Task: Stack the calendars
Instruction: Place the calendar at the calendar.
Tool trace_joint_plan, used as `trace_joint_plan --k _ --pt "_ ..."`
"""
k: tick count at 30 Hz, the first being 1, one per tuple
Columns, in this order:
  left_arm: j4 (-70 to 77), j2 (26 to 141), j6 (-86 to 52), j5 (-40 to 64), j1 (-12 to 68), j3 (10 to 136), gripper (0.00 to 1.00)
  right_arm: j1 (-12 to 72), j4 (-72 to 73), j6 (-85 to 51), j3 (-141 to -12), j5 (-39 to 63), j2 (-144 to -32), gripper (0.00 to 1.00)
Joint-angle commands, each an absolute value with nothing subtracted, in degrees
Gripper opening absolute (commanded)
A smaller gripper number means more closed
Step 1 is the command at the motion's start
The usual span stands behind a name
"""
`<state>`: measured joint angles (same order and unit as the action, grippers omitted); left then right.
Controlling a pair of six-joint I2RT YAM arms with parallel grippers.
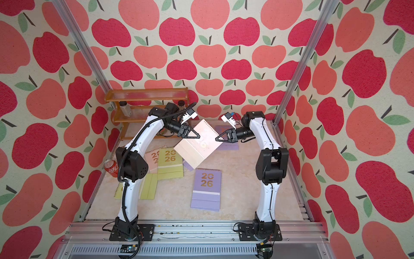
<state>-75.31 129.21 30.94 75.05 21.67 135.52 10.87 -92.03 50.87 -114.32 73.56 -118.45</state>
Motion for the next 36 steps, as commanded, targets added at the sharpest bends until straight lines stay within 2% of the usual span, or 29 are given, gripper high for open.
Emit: trace_joint_plan --k 1,6,10,13,18,23,25,29,31,36 --pt "-77.0 127.9 33.4 79.0 20.9 135.2 0.00 10.6 -103.8 50.0 -115.5 74.2 -117.7 0.04" --pt "-75.2 126.7 32.2 82.7 19.0 134.4 0.00 9.6 -95.8 41.9 -113.5 72.2 -114.5 0.30" --pt "-69.3 124.4 27.7 85.9 16.9 131.5 0.00 7.1 -81.1 28.9 -108.0 70.1 -108.6 0.50" --pt "-61.9 122.3 21.6 87.3 15.3 128.4 0.00 5.3 -68.3 19.1 -102.2 68.7 -103.8 0.57" --pt "-44.3 118.6 5.7 81.4 15.4 122.5 0.00 4.8 -45.4 4.2 -89.9 66.2 -96.6 0.62" --pt "-34.1 117.2 -4.7 75.9 16.4 120.5 0.00 5.8 -18.8 -10.3 -77.3 62.3 -90.3 0.64" --pt "-24.4 115.4 -12.3 74.0 16.8 115.9 0.00 6.4 -10.9 -14.5 -74.2 61.4 -89.1 0.65" --pt "-5.0 111.6 -26.5 67.8 17.6 105.6 0.00 7.4 1.5 -20.5 -70.1 60.1 -87.6 0.73" --pt "10.0 108.8 -35.6 64.3 18.1 97.4 0.00 7.9 7.3 -23.9 -68.8 60.3 -87.8 0.74" --pt "33.3 105.3 -49.6 55.4 19.6 84.0 0.00 10.3 12.9 -26.7 -68.6 60.6 -90.4 0.74"
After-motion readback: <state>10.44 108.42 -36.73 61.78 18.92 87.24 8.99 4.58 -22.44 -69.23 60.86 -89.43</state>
